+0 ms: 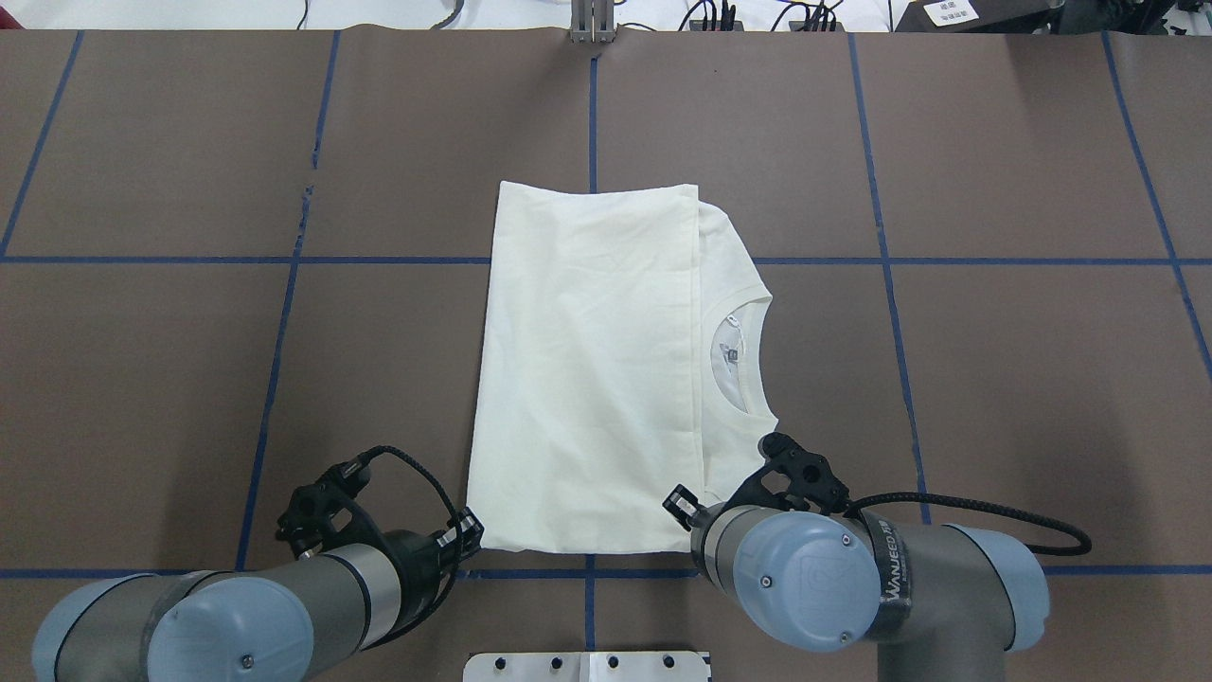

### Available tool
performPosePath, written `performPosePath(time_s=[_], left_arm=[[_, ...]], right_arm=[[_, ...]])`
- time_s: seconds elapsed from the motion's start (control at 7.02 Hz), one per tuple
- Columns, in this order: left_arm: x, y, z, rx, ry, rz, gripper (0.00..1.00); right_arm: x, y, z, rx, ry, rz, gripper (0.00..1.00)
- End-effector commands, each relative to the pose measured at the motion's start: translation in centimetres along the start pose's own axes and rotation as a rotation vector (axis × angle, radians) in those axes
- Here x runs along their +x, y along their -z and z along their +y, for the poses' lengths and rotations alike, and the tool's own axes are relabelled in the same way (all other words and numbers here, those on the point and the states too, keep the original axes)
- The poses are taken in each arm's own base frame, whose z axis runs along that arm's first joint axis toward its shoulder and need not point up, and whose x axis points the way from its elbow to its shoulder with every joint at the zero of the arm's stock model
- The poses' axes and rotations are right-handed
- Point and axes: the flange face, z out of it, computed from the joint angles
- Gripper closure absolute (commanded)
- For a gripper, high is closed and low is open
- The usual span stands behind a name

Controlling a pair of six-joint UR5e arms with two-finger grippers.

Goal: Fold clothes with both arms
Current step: 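Move the left gripper to the shirt corner nearest the robot, then grasp the near shirt edge with both grippers and lift it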

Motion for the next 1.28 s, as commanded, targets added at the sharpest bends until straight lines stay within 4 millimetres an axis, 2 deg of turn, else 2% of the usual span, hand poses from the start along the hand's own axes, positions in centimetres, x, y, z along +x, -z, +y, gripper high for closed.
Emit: performPosePath(time_s=[0.0,0.14,0.29,0.43,0.57,0.71,0.86,1.0,1.14], left_arm=[[-0.6,3.0,3.4,-0.065,0.055,-0.015,1.0],[-0.9,3.6,4.4,-0.075,0.078,-0.004,1.0],[0.5,6.4,4.5,-0.11,0.093,0.037,1.0],[1.7,7.7,2.9,-0.079,0.084,0.048,1.0],[5.9,8.6,-0.5,-0.02,0.028,0.088,1.0],[7.8,8.5,-3.0,0.038,-0.022,0.059,1.0],[8.1,7.0,-4.3,0.079,-0.063,0.029,1.0],[10.3,6.9,-5.9,0.104,-0.073,0.047,1.0],[11.9,5.8,-7.6,0.124,-0.079,0.035,1.0]], right_arm=[[1.2,2.0,2.2,-0.055,0.028,-0.013,1.0],[2.4,2.9,1.8,-0.065,0.035,-0.012,1.0],[2.0,3.6,0.9,-0.061,0.023,-0.029,1.0],[0.2,5.4,-1.9,-0.042,-0.018,-0.077,1.0],[-1.6,6.3,-3.7,-0.024,-0.045,-0.11,1.0],[-4.4,8.2,-6.1,-0.005,-0.07,-0.166,1.0],[-6.2,8.5,-8.9,0.005,-0.05,-0.165,1.0],[-8.6,8.3,-11.3,0.003,-0.054,-0.152,1.0],[-11.0,8.1,-12.8,0.013,-0.08,-0.154,1.0]])
